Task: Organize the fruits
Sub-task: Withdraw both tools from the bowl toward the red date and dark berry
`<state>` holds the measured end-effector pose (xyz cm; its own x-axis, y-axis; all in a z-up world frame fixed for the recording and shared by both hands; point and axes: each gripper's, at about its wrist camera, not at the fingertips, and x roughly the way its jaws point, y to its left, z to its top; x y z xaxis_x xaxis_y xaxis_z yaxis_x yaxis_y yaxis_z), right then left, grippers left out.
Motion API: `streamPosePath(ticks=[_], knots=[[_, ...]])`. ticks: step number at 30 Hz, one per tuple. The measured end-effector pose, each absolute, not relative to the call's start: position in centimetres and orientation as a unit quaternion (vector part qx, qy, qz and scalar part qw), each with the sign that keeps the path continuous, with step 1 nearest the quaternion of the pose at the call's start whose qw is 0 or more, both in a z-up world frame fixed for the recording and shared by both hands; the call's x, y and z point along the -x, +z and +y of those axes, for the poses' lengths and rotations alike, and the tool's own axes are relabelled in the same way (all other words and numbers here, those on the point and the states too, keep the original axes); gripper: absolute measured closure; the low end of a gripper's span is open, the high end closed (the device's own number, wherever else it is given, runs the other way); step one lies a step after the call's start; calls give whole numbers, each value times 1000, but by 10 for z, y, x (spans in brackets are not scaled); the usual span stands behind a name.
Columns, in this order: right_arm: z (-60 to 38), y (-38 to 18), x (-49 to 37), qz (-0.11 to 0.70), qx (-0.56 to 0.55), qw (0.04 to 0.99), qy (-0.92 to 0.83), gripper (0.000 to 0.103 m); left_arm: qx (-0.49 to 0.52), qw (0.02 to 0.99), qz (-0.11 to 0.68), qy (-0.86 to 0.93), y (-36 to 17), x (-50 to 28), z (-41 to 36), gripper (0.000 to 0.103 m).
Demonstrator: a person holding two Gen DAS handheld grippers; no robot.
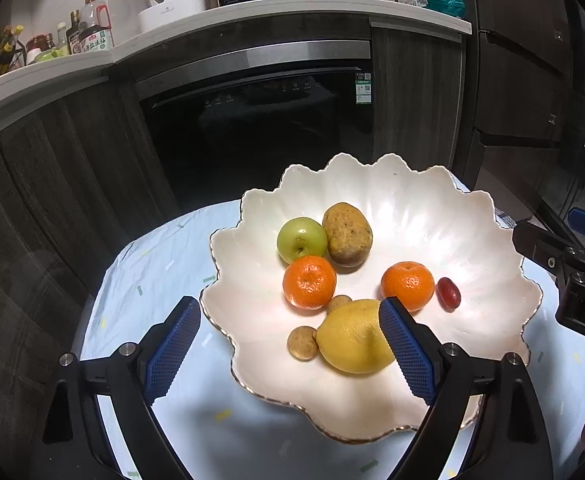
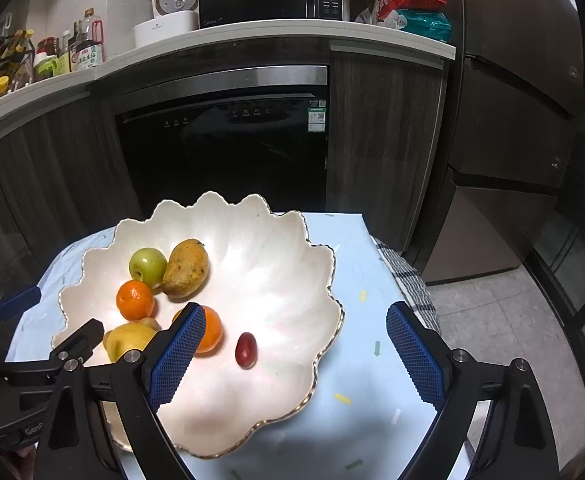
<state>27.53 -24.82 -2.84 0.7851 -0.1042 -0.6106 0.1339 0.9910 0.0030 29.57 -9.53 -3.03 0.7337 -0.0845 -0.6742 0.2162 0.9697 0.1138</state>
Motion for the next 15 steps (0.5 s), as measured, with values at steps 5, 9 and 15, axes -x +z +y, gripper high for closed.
streamPosePath(ticks=[5,9,15], knots=[[-249,-21,-264,314,-20,947,-65,10,-93,929,349,-80,-23,-284,-97,10],[-252,-15,-250,307,-13,949,-67,10,-95,930,344,-86,-17,-273,-102,10],[-261,-9,-223,297,-8,952,-69,10,-102,930,336,-106,-9,-249,-114,10]])
